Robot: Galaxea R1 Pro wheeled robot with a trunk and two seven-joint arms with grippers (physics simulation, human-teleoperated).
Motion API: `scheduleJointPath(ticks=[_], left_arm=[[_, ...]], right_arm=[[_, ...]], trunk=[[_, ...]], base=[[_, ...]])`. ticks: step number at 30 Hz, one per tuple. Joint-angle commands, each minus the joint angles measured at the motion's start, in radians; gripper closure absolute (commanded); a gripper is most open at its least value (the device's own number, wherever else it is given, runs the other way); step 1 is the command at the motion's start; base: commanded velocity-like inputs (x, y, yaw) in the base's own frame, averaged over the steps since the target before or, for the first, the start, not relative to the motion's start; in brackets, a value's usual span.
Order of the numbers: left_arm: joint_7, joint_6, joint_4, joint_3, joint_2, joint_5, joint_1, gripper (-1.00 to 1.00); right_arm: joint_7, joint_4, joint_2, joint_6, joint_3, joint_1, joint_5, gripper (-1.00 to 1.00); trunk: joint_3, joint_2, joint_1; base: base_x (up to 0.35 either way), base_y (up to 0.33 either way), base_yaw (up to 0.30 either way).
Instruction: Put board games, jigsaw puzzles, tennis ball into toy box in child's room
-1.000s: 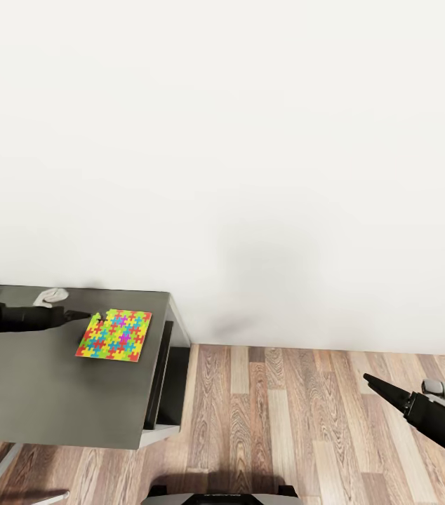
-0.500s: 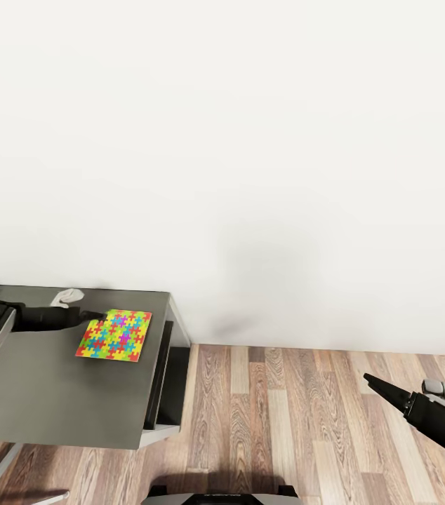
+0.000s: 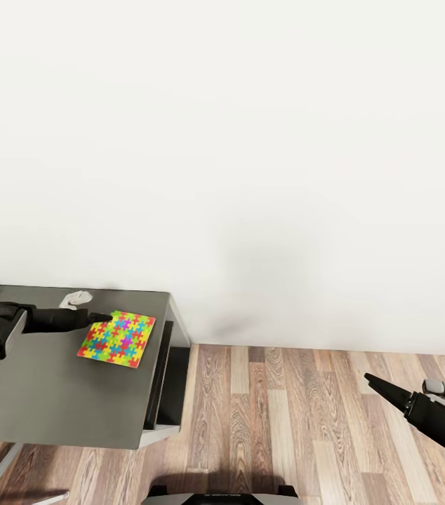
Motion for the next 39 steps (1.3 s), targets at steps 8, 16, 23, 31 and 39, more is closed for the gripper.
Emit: scheduleJointPath(ticks=[8, 16, 23, 31, 39], left_arm=[[-0.006, 0.005, 0.002, 0.004, -0.001, -0.008, -0.001, -1.0], [-0.008, 0.005, 0.002, -0.004, -0.014, -0.007, -0.001, -1.0], [-0.016, 0.006, 0.003, -0.007, -0.018, -0.005, 0.002, -1.0], [-0.024, 0.006, 0.003, -0.007, -0.019, -0.004, 0.003, -1.0], [-0.026, 0.005, 0.003, -0.007, -0.019, -0.002, 0.005, -1.0]], right_arm=[[0.004, 0.0, 0.0, 0.005, -0.014, -0.001, -0.001, -1.0], [0.004, 0.0, 0.0, 0.005, -0.019, -0.001, -0.002, -1.0], [0.004, 0.0, 0.0, 0.006, -0.019, -0.001, -0.002, -1.0], [0.004, 0.0, 0.0, 0.006, -0.019, -0.001, -0.001, -1.0], [0.004, 0.0, 0.0, 0.006, -0.019, -0.001, 0.0, -1.0]], trunk=[[-0.001, -0.002, 0.001], [-0.001, -0.002, 0.001], [-0.001, -0.002, 0.001], [-0.001, -0.002, 0.001], [-0.001, -0.002, 0.001]], base=[[0.0, 0.0, 0.0], [0.0, 0.0, 0.0], [0.0, 0.0, 0.0], [0.0, 0.0, 0.0], [0.0, 0.0, 0.0]])
